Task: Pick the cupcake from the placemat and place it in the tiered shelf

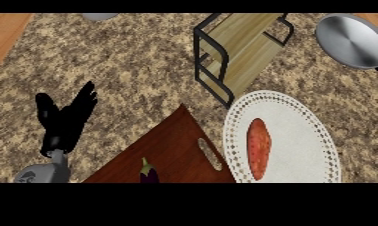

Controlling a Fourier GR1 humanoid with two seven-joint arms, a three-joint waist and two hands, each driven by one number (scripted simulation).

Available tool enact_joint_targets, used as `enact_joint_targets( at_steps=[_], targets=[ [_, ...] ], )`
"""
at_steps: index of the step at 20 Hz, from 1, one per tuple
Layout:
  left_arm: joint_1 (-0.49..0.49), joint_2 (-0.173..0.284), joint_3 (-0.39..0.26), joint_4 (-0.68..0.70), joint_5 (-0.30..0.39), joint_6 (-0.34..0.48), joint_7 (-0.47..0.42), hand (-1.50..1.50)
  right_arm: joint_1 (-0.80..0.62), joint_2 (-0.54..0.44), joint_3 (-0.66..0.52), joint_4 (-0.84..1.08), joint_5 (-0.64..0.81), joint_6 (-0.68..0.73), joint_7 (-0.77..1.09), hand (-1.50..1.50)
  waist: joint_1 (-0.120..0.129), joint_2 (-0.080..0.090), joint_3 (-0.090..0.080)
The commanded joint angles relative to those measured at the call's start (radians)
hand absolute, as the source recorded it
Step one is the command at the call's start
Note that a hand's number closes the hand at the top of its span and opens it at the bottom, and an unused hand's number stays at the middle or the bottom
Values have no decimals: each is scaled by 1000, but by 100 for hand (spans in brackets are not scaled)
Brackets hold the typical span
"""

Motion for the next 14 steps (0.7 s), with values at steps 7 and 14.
enact_joint_targets(
  at_steps=[7, 14],
  targets=[
    [33, 13, 14, 29, 5, -21, 27, 0, -85, 57, -196, 173, -149, 2, 166, -150, 1, 5, -8],
    [15, 18, 24, 23, 13, -29, 36, 0, -113, 72, -349, 284, -297, 17, 254, -150, 1, 7, -8]
  ],
)
